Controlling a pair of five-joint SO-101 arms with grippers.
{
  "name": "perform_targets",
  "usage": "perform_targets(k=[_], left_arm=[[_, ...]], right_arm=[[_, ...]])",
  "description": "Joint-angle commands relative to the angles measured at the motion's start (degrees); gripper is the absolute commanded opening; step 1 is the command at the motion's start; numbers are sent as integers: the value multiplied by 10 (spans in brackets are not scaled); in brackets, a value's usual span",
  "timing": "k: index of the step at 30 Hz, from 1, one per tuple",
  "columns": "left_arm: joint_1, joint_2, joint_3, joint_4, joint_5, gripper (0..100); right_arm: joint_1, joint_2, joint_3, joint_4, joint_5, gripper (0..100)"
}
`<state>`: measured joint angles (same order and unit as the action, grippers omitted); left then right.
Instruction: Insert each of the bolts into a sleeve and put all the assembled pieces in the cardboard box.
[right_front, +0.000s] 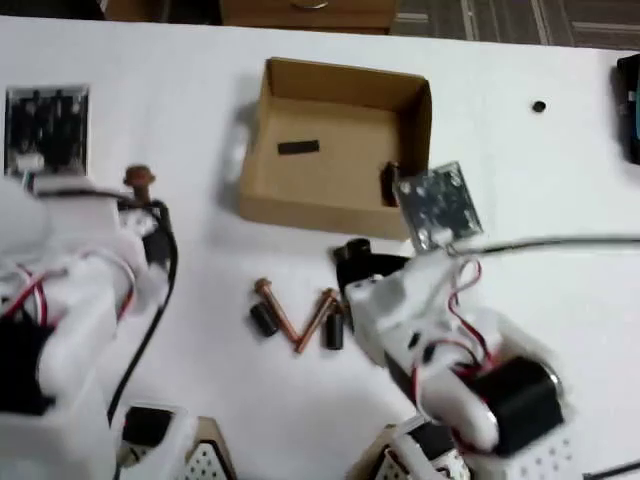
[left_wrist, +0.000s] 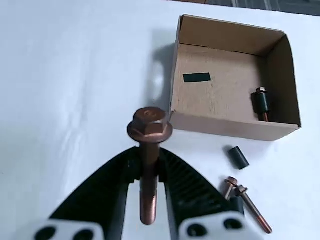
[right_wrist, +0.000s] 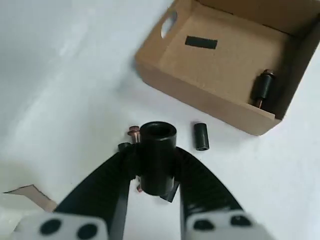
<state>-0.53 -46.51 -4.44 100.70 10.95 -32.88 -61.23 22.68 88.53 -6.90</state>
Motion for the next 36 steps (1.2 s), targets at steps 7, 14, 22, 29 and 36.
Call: perform_targets(k=[7, 14, 22, 29, 36], left_arm=[[42, -135, 87, -91, 106, 23], [42, -153, 165, -111, 156, 23], [44, -149, 227, -175, 168, 23], [131, -149, 247, -186, 219, 23], [171, -107, 247, -191, 235, 24]], right_arm=[[-95, -85, 96, -72, -6, 19], [-147, -132, 270, -256, -6, 19], [-182, -147, 396, -393, -2, 19], [-183, -151, 454, -435, -1, 19], [-184, -152, 478, -455, -3, 19]])
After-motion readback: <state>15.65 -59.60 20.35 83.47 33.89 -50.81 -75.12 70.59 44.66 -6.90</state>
